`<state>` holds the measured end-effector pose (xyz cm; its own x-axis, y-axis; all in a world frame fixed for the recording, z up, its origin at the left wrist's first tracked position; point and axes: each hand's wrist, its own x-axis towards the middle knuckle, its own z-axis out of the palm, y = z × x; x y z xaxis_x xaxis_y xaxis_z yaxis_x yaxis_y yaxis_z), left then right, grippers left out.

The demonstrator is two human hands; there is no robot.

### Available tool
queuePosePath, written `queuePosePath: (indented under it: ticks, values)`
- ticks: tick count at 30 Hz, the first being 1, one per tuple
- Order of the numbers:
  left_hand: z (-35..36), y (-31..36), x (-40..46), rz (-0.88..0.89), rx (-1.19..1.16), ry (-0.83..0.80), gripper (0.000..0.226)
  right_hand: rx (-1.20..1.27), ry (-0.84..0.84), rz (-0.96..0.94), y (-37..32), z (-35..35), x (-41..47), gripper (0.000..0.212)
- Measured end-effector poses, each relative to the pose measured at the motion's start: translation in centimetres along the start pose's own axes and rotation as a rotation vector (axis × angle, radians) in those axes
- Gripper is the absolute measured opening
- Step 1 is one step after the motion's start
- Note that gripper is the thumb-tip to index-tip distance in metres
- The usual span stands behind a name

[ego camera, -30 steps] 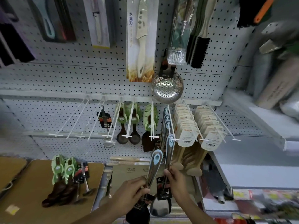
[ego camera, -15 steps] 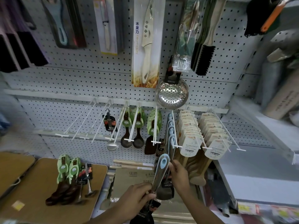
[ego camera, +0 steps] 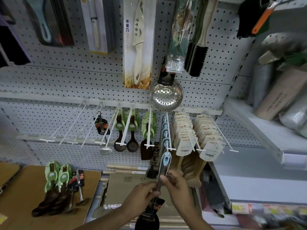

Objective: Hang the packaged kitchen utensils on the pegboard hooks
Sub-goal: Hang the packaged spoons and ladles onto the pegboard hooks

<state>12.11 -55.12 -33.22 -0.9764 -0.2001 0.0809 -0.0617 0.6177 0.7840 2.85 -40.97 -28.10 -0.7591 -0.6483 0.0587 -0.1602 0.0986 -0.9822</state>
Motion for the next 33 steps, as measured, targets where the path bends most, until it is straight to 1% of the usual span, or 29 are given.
queuePosePath:
  ticks: [3, 5, 9, 12, 16, 21, 23, 29, 33]
  values:
    - [0.3, 0.3, 0.9, -0.008, -0.005, -0.004, 0.004, -0.022, 0.054, -0.010, 0.5, -0.2, 0.6, 0.012]
    - [0.6, 0.3, 1.6, -0.030, -0.015, 0.004, 0.009, -0.054, 0.077, -0.014, 0.8, -0.3, 1.1, 0.017]
    - [1.2, 0.1, 2.6, -0.076, -0.021, 0.027, 0.011, -0.129, 0.087, -0.001, 1.9, -0.5, 2.3, 0.012]
    - [1.3, 0.0, 3.3, -0.104, -0.016, 0.040, 0.011, -0.148, 0.105, 0.002, 2.5, -0.4, 3.1, 0.011]
    - [1.2, -0.1, 4.3, -0.125, -0.019, 0.059, 0.009, -0.186, 0.135, -0.007, 2.8, -0.4, 4.3, 0.032]
    - [1.1, -0.6, 5.8, -0.145, -0.009, 0.054, 0.010, -0.252, 0.150, 0.008, 3.4, -0.5, 5.9, 0.036]
    - [1.0, -0.9, 6.5, -0.146, 0.007, 0.058, 0.010, -0.274, 0.149, 0.022, 3.4, -0.6, 6.6, 0.034]
    - [0.6, -1.1, 8.0, -0.165, 0.050, 0.081, 0.009, -0.219, 0.150, 0.005, 2.5, -0.5, 8.3, 0.011]
    - [0.4, -1.1, 8.6, -0.180, 0.015, 0.087, 0.008, -0.236, 0.141, 0.007, 2.7, -0.5, 8.8, 0.008]
